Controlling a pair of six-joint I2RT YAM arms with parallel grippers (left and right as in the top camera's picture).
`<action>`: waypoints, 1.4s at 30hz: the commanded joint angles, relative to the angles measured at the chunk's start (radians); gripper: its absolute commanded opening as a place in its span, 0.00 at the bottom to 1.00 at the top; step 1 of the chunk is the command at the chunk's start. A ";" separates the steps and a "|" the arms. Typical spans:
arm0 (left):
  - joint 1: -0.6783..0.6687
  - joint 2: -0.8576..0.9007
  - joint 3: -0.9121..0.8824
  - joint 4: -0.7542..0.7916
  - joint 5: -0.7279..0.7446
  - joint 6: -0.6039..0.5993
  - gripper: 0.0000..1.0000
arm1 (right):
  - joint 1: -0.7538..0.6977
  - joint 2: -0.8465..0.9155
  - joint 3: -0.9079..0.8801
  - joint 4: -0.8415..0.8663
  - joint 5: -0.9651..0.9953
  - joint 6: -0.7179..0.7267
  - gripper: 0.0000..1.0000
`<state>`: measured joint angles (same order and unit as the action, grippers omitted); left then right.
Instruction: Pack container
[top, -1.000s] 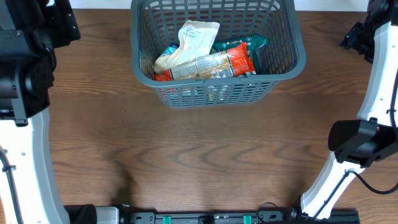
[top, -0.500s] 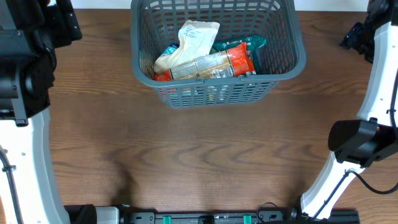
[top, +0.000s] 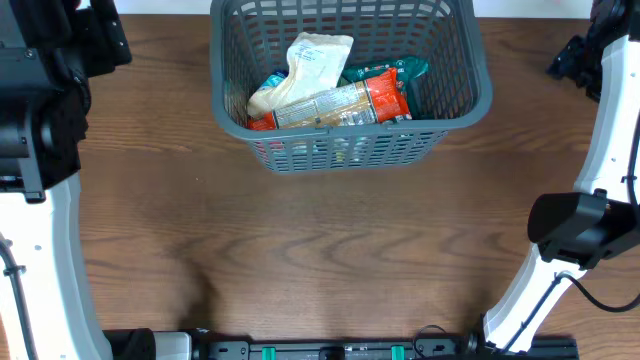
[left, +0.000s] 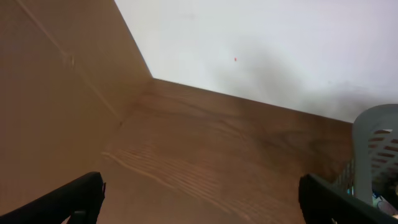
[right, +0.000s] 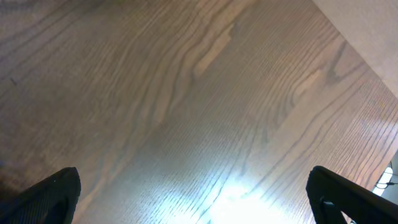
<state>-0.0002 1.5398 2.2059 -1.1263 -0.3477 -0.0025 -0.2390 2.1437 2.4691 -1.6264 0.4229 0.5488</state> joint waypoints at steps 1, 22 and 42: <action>0.006 0.002 0.004 -0.003 -0.035 0.031 0.99 | 0.003 -0.011 -0.003 -0.001 0.014 0.012 0.99; 0.006 -0.138 0.003 -0.013 0.003 -0.095 0.98 | 0.003 -0.011 -0.003 -0.001 0.014 0.012 0.99; 0.006 -0.801 -0.725 0.304 0.003 -0.318 0.99 | 0.003 -0.011 -0.003 -0.001 0.014 0.012 0.99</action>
<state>0.0002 0.8059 1.5871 -0.8547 -0.3462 -0.2676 -0.2390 2.1437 2.4687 -1.6268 0.4225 0.5488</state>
